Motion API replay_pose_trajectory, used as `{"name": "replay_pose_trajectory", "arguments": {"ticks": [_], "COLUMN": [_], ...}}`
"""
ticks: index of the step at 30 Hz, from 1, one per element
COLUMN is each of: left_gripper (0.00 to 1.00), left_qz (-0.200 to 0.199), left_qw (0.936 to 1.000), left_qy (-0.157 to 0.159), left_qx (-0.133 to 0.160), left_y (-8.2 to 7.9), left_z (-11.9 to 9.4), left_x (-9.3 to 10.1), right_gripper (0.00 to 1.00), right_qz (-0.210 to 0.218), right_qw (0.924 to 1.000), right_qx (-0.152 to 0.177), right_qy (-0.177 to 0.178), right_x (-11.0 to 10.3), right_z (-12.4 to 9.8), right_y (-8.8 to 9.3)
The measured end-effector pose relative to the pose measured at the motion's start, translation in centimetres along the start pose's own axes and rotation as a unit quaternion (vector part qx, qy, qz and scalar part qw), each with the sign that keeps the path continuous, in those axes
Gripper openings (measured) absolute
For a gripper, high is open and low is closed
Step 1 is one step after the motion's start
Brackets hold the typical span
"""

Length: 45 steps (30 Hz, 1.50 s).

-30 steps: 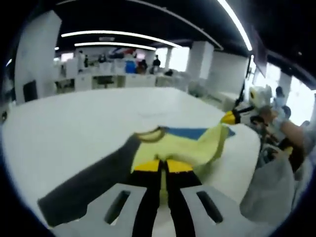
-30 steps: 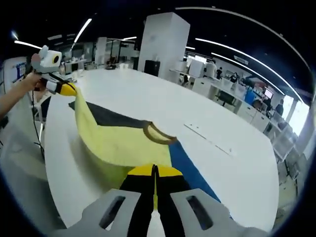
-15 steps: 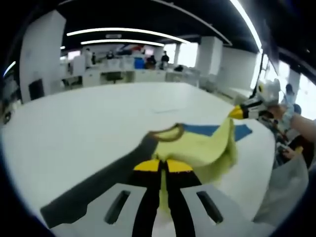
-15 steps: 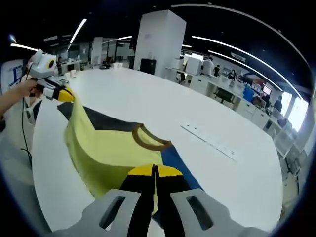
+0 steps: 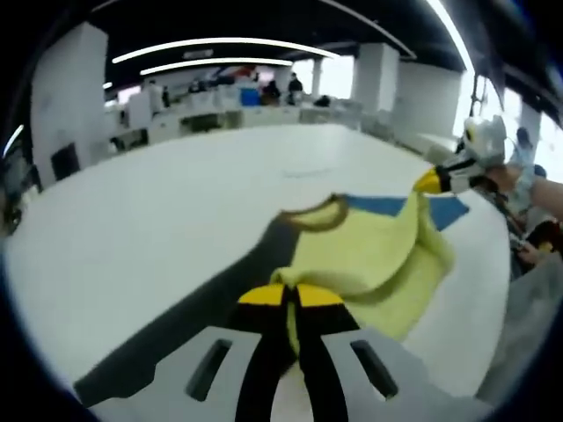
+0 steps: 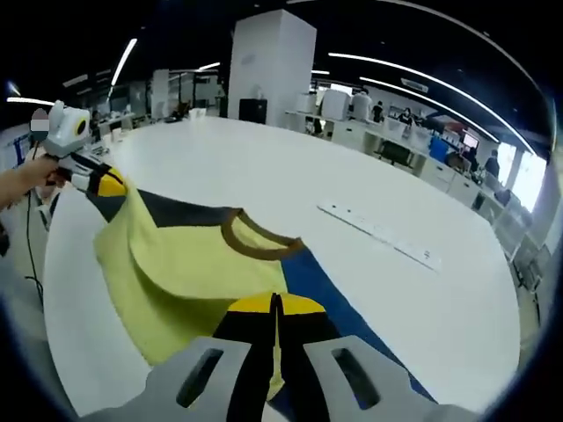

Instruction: Fold the garment on the visible template until the final outline fits inside the template.

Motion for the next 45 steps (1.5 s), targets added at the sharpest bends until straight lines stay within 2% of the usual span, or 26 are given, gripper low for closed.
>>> {"name": "replay_pose_trajectory", "arguments": {"ticks": [5, 16, 25, 35, 45], "left_gripper": [0.0, 0.0, 0.0, 0.01, 0.05], "left_qz": [-0.001, 0.028, 0.035, 0.039, 0.035], "left_qw": [0.9999, 0.9987, 0.9978, 0.997, 0.9967], "left_qy": [0.001, -0.023, -0.026, -0.031, -0.035], "left_qx": [-0.017, -0.036, -0.051, -0.058, -0.064], "left_y": [1.4, 2.4, 3.2, 3.4, 3.9], "left_z": [0.7, 1.9, 2.3, 2.6, 2.9], "left_x": [0.3, -0.8, -1.0, -1.3, -1.7], "right_gripper": [0.01, 0.01, 0.01, 0.02, 0.1], "right_qz": [0.004, 0.002, 0.0, 0.001, 0.01], "right_qw": [0.9999, 0.9998, 0.9997, 0.9998, 0.9997], "right_qx": [-0.01, -0.021, -0.022, -0.02, -0.021], "right_qy": [-0.002, 0.004, 0.009, 0.009, 0.011], "right_x": [-0.4, -0.6, -0.6, -0.7, -0.7], "right_z": [0.6, 1.9, 2.5, 2.4, 2.1], "right_y": [1.3, 2.9, 4.1, 3.9, 4.0]}}
Point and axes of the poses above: the point that each gripper's makers call its tool centre point, and the gripper's own axes: z roughly forward along the fingers, x roughly to its right, y roughly out of its underside, the point moved 10 cm from there along -z, roughly backward along the fingers, and after that the axes turned 6 degrees about y, right-handed, at the moved point
